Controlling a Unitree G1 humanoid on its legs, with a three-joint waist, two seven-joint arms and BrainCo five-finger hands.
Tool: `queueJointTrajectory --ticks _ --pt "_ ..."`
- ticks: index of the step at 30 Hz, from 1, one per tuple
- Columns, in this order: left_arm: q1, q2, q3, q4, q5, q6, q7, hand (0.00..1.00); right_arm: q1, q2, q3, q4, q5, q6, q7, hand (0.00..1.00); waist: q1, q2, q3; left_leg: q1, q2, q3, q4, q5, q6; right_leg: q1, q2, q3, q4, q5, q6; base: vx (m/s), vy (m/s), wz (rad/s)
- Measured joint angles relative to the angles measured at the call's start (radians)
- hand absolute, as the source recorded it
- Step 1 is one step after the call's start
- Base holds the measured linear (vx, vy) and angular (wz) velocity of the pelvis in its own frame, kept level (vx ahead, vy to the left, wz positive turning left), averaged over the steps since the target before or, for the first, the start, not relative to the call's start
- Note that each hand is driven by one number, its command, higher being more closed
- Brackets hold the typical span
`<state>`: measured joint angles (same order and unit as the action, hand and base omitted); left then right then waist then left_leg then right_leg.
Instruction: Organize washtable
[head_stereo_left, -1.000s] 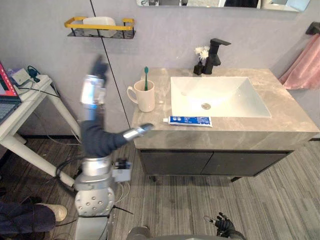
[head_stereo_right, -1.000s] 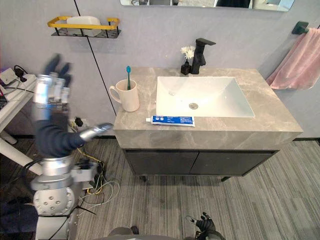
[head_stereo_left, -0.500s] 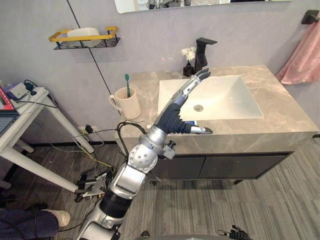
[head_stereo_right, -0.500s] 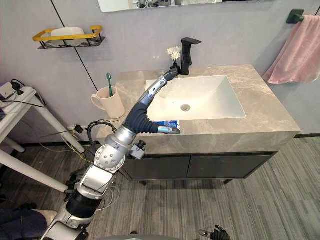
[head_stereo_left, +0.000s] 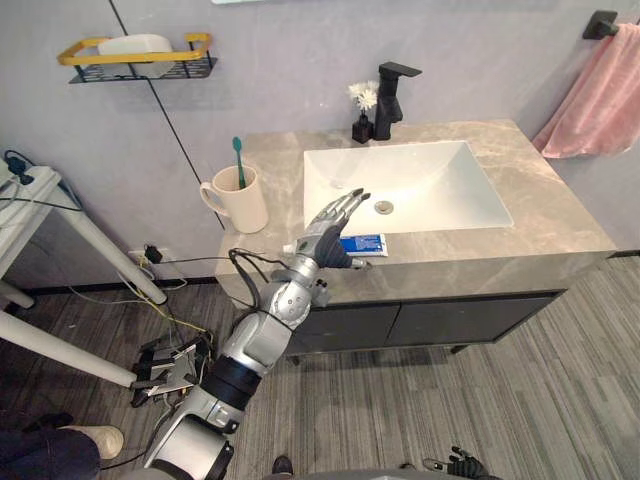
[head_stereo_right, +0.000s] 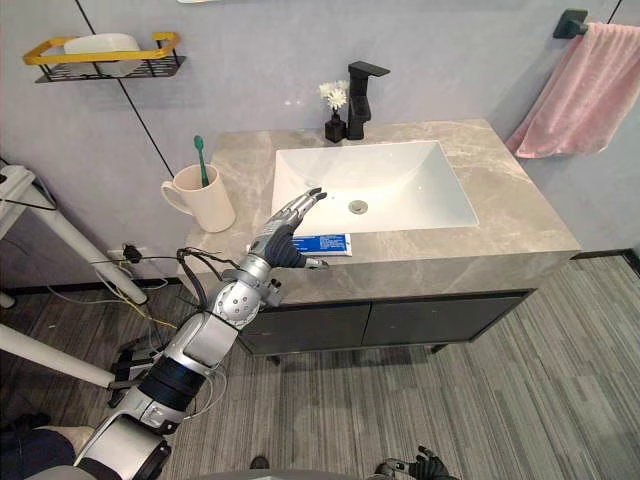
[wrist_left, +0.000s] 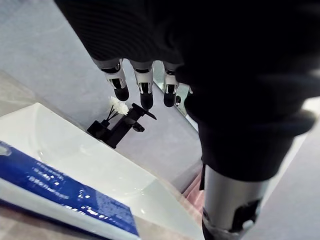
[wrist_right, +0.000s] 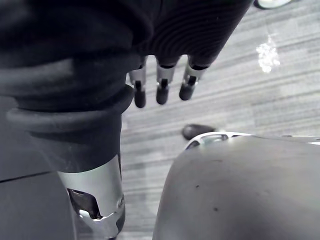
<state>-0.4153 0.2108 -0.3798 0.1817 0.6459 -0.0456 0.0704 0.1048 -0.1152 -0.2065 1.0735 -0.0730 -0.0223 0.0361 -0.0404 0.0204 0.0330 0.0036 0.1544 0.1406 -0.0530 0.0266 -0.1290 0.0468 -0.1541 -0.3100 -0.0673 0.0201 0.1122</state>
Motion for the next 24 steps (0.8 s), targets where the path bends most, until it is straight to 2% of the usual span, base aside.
queueJointTrajectory --ticks 5,11,19,24 --pt "-0.030 0.004 0.002 0.104 0.051 0.025 0.023 0.00 -0.005 -0.003 0.019 -0.016 -0.012 -0.004 -0.014 0.00 -0.003 -0.001 0.039 0.005 -0.002 0.003 -0.008 0.000 0.000 0.002 0.000 0.000 -0.006 0.000 0.000 0.01 0.000 0.00" --pt "-0.041 0.010 0.036 0.128 0.085 0.039 0.065 0.00 -0.010 -0.003 0.020 -0.032 -0.014 -0.013 -0.016 0.00 -0.009 0.005 0.049 0.005 -0.009 0.009 -0.015 0.000 0.000 0.000 -0.007 0.007 -0.008 0.000 0.000 0.02 0.004 -0.03" --pt "-0.034 0.011 0.052 0.112 0.125 0.042 0.087 0.00 -0.008 -0.010 0.029 -0.039 -0.015 -0.018 -0.020 0.00 -0.011 0.015 0.059 0.006 -0.014 0.009 -0.015 -0.001 0.000 0.000 -0.013 0.010 -0.007 0.002 -0.003 0.00 -0.001 0.00" --pt "0.021 0.016 0.122 0.007 0.130 0.043 0.108 0.00 0.002 -0.021 0.036 -0.041 -0.014 -0.019 -0.020 0.00 -0.002 0.027 0.066 0.009 -0.014 0.010 -0.014 -0.001 0.000 0.001 -0.013 0.011 -0.005 0.002 -0.003 0.00 0.000 0.00"
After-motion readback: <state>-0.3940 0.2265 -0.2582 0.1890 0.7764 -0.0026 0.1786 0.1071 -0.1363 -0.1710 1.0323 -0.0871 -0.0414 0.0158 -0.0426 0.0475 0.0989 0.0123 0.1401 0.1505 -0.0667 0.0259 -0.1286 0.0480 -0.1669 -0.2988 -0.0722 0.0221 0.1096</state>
